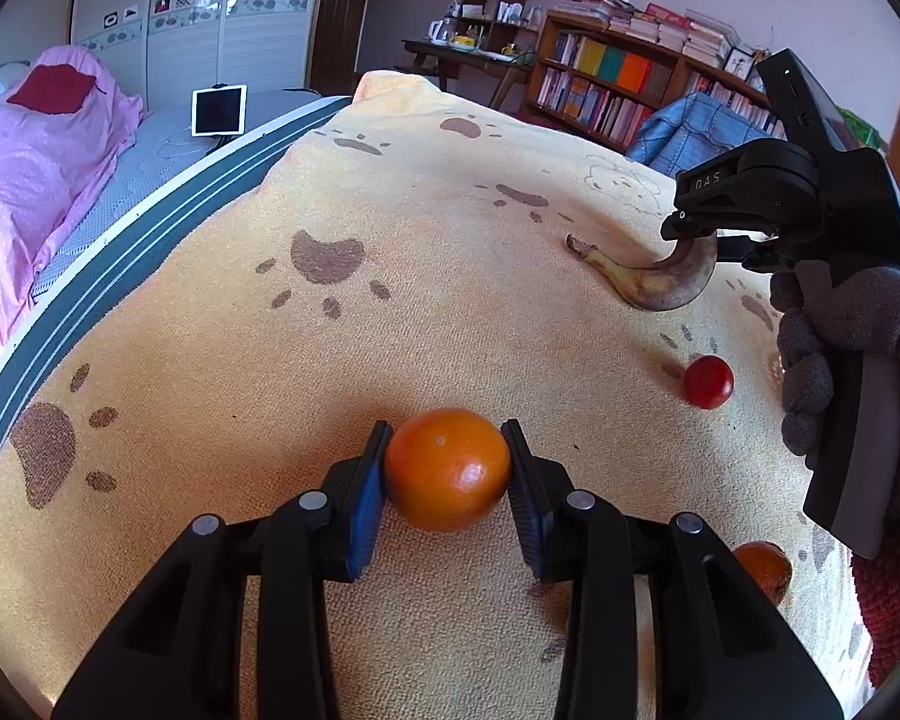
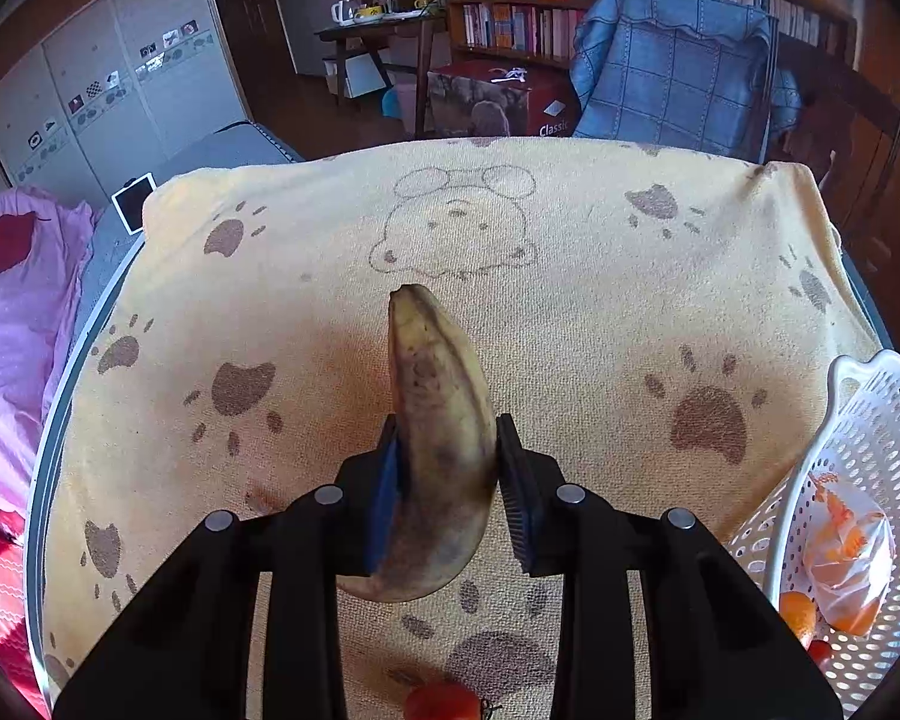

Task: Organize fruits
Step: 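Lift the banana with the right gripper and carry it toward the basket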

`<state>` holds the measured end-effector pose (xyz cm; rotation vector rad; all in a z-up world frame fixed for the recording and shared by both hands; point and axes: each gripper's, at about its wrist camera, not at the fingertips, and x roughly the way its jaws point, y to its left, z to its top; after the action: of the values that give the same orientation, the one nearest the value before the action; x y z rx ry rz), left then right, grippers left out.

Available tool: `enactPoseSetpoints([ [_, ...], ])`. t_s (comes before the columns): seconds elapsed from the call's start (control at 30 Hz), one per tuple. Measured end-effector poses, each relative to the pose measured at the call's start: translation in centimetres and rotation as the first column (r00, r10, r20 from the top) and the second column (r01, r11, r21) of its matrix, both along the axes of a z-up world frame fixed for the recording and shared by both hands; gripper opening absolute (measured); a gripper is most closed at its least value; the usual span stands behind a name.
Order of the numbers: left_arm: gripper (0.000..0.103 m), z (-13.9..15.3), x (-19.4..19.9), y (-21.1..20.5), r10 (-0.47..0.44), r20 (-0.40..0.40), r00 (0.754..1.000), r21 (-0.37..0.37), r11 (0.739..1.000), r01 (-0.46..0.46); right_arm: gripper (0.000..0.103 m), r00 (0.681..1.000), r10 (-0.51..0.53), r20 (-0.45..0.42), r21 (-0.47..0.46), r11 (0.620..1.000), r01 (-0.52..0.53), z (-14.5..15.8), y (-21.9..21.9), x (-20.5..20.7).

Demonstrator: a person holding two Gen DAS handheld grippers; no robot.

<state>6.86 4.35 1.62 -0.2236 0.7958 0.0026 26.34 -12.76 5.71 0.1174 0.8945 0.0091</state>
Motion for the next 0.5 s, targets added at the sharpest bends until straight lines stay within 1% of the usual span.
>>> enactPoseSetpoints([
  [0.5, 0.037, 0.0, 0.1, 0.0, -0.002, 0.001, 1.0, -0.005, 1.0, 0.002, 0.031, 0.991, -0.026, 0.135, 0.006, 1.0, 0.026, 5.7, -2.6, -3.6],
])
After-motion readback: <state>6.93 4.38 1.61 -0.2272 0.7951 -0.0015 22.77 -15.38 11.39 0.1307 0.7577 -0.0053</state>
